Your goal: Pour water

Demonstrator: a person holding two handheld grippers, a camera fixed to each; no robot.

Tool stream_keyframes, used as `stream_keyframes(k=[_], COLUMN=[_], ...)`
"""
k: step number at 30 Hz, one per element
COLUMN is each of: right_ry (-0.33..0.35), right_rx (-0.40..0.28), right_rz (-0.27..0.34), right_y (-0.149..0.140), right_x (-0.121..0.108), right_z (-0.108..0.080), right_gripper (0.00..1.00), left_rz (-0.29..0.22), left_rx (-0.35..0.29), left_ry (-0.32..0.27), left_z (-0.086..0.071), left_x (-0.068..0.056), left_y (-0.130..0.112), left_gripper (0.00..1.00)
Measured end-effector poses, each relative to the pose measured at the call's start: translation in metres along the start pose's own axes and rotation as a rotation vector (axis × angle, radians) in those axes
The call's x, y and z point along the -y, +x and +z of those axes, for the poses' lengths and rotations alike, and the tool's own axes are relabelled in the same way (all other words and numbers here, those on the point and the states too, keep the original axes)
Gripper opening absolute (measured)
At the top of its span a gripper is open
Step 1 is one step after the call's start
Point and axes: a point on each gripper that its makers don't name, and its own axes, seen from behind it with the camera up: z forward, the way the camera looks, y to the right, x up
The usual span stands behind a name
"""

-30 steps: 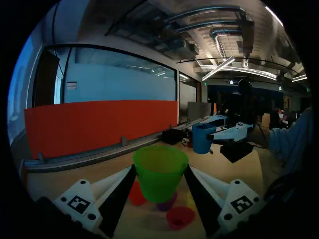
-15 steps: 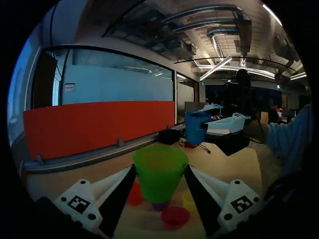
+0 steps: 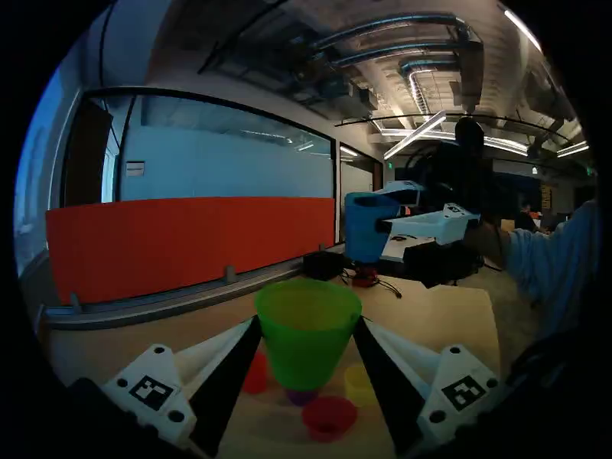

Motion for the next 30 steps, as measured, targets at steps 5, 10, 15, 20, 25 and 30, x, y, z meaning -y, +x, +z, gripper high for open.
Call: stream_keyframes(k=[5, 10, 15, 20, 25, 30], right_ry=[-0.004, -0.008, -0.007, -0.009, -0.01, -0.017], right_rx=[-0.006, -0.016, -0.022, -0.031, -0.037, -0.044], right_rz=[-0.077, -0.158, -0.227, -0.289, -0.354, -0.423], right_y=[0.013, 0.028, 0.042, 0.057, 0.067, 0.076], right_x=[-0.001, -0.001, -0.002, -0.003, -0.003, -0.002], right_z=[0.004, 0.008, 0.015, 0.022, 0.03, 0.038], right_gripper=[0.91, 0.91, 0.91, 0.91, 0.91, 0.91], left_rz=[0.008, 0.019, 0.021, 0.02, 0.023, 0.026], left_rx=[0.004, 0.002, -0.001, -0.006, -0.009, -0.009], left_ry=[0.002, 0.0, -0.002, -0.007, -0.015, -0.02], left_z=[-0.001, 0.0, 0.0, 0.0, -0.001, 0.001], left_x=[-0.002, -0.005, -0.008, -0.011, -0.015, -0.018], left_y=[-0.002, -0.002, 0.0, 0.004, 0.005, 0.005], left_gripper=[0.86, 0.86, 0.86, 0.86, 0.86, 0.86])
